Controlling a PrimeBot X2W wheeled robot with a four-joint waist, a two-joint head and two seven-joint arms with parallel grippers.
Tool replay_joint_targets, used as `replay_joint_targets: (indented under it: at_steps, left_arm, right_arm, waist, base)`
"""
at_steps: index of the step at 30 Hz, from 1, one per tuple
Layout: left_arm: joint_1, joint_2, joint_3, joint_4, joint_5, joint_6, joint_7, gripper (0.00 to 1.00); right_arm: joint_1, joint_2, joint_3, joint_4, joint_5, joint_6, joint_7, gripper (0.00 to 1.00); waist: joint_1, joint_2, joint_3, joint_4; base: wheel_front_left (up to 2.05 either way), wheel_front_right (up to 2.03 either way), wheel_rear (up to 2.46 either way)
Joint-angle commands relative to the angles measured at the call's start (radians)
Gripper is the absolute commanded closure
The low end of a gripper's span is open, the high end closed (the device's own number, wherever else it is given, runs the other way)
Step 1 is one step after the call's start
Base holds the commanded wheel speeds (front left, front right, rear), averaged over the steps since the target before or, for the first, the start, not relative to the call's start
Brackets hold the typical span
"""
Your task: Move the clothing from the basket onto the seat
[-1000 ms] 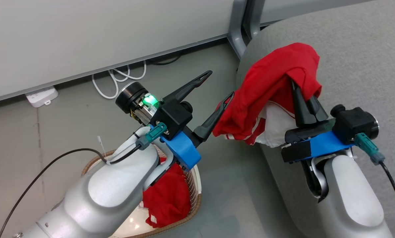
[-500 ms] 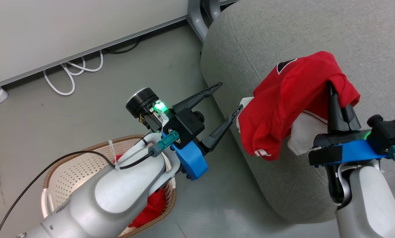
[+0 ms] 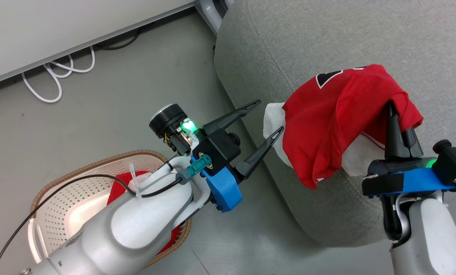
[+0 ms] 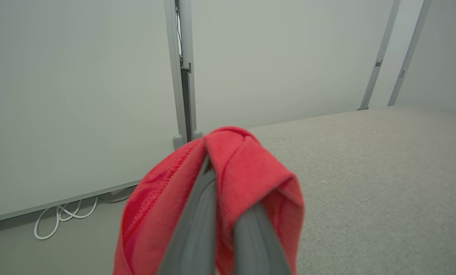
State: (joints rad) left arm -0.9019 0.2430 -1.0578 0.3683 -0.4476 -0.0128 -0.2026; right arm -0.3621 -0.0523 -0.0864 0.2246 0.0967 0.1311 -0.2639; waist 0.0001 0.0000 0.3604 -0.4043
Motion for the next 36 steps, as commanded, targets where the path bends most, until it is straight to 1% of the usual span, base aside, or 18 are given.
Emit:
replay_joint_targets:
  at_steps: [1,7,14,16,19,24,29,32,33,36]
  left_arm:
    - [-0.015,0.006,-0.001,-0.006,0.0,0.0,0.004,0.0]
    - [-0.024,0.011,0.003,-0.013,-0.004,0.003,0.0,0.0]
    - [-0.045,0.03,0.011,-0.031,-0.001,0.011,-0.001,0.0]
    - [-0.055,0.044,0.015,-0.04,0.006,0.015,0.002,0.0]
    - [-0.075,0.067,0.024,-0.062,0.012,0.019,0.016,0.0]
    - [-0.12,0.109,0.034,-0.103,0.029,0.018,0.04,0.0]
    - [-0.16,0.144,0.038,-0.142,0.047,0.015,0.061,0.0]
    - [-0.177,0.164,0.039,-0.163,0.055,0.015,0.07,0.0]
    - [-0.188,0.169,0.039,-0.174,0.058,0.014,0.077,0.0]
    - [-0.206,0.184,0.04,-0.193,0.067,0.013,0.088,0.0]
  right_arm:
    - [-0.001,0.003,-0.002,-0.004,0.007,-0.001,-0.001,1.0]
    - [-0.044,0.003,-0.013,-0.017,-0.011,-0.001,-0.001,1.0]
    - [-0.136,0.002,-0.023,-0.05,-0.041,-0.001,-0.001,1.0]
    - [-0.186,-0.001,-0.031,-0.066,-0.056,-0.001,-0.001,1.0]
    - [-0.271,-0.024,-0.058,-0.096,-0.061,-0.001,-0.001,1.0]
    - [-0.422,-0.104,-0.144,-0.13,-0.06,-0.001,-0.001,1.0]
    - [-0.556,-0.21,-0.262,-0.137,-0.049,-0.001,-0.001,1.0]
    - [-0.623,-0.278,-0.311,-0.096,-0.035,-0.001,-0.001,1.0]
    - [-0.643,-0.311,-0.327,-0.073,-0.033,-0.001,0.0,1.0]
    - [-0.697,-0.367,-0.354,-0.006,-0.022,-0.001,-0.001,1.0]
  waist:
    - [-0.0001,0.0,0.006,0.002]
    - [-0.0001,0.0,0.03,0.013]
    - [-0.0001,0.0,0.088,0.018]
    - [-0.0001,0.0,0.12,0.018]
    - [-0.0001,0.0,0.182,0.016]
    - [-0.0001,0.0,0.298,0.022]
    - [-0.0001,0.0,0.398,0.032]
    - [-0.0001,0.0,0.439,0.036]
    - [-0.0001,0.0,0.457,0.039]
    - [-0.0001,0.0,0.493,0.044]
  base:
    - [0.0,0.0,0.0]
    - [0.0,0.0,0.0]
    - [0.0,0.0,0.0]
    - [0.0,0.0,0.0]
    - [0.0,0.0,0.0]
    - [0.0,0.0,0.0]
    - [0.0,0.0,0.0]
    - [0.0,0.0,0.0]
    - [0.0,0.0,0.0]
    - [0.0,0.0,0.0]
